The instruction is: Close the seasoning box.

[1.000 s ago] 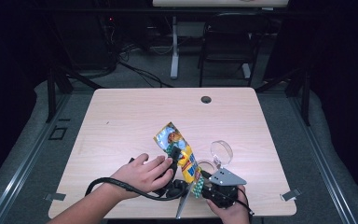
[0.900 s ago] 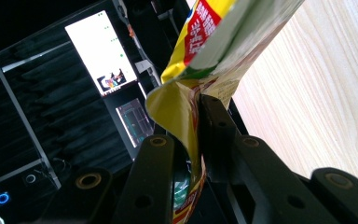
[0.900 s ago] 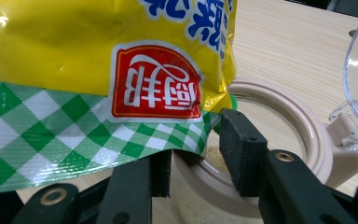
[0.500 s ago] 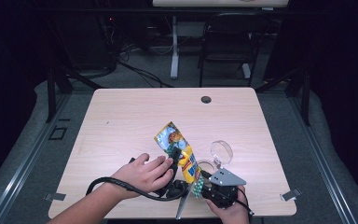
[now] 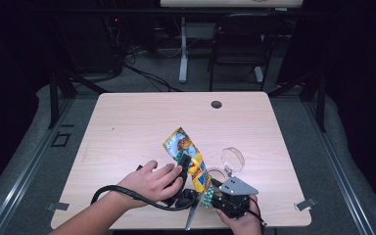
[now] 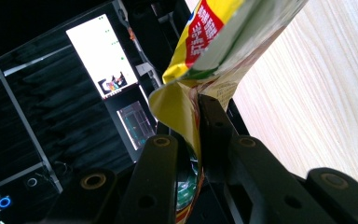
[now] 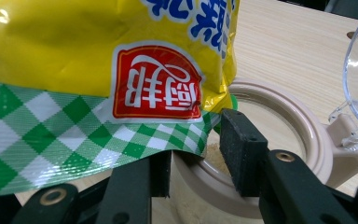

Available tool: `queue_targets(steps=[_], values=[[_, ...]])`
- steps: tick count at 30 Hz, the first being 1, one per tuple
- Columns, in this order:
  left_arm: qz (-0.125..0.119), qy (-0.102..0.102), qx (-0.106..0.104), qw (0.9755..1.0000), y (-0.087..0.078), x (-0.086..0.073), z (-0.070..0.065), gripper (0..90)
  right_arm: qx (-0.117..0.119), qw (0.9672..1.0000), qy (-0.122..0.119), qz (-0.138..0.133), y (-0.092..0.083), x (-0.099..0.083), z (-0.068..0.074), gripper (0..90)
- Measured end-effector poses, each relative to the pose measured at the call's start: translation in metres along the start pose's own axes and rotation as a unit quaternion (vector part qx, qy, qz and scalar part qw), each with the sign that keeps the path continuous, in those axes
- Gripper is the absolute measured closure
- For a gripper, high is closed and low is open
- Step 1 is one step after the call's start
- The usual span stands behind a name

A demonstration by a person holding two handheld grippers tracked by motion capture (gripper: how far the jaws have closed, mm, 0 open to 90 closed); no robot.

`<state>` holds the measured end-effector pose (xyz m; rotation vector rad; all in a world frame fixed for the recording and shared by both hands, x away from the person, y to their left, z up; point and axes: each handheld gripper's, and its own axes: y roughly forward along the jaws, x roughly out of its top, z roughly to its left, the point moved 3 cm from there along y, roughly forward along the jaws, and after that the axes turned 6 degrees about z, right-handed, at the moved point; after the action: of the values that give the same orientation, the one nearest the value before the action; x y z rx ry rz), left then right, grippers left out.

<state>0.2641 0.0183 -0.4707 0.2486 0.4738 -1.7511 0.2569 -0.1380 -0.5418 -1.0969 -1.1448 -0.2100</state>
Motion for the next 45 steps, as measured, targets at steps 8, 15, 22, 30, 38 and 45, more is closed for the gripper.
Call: queue_targets(steps=[8, 15, 22, 30, 38, 45], values=[[-0.003, 0.0, -0.001, 1.0, 0.0008, 0.0007, 0.0019, 85.2, 0.001, 1.0, 0.002, -0.002, 0.0002, 0.0, -0.0001, 64.5], [-0.003, 0.0, -0.001, 1.0, 0.0011, 0.0011, 0.003, 85.2, 0.002, 1.0, 0.002, -0.002, 0.0002, 0.0, -0.0005, 64.5], [-0.004, -0.002, -0.001, 1.0, 0.0016, 0.0017, 0.0037, 85.2, 0.002, 1.0, 0.003, -0.002, 0.0002, 0.0, -0.0005, 64.4], [-0.005, -0.002, -0.003, 1.0, 0.0007, 0.0033, 0.0058, 85.2, 0.001, 1.0, 0.003, -0.003, 0.0003, 0.0, -0.0004, 64.3], [-0.002, 0.0, -0.003, 1.0, 0.0005, 0.004, 0.0068, 85.3, 0.001, 1.0, 0.003, -0.003, 0.0004, -0.0001, -0.0004, 64.2], [-0.01, -0.003, 0.004, 0.9999, 0.0013, 0.0052, 0.0076, 85.3, 0.001, 1.0, 0.003, -0.004, 0.0004, -0.0002, -0.0005, 64.1]])
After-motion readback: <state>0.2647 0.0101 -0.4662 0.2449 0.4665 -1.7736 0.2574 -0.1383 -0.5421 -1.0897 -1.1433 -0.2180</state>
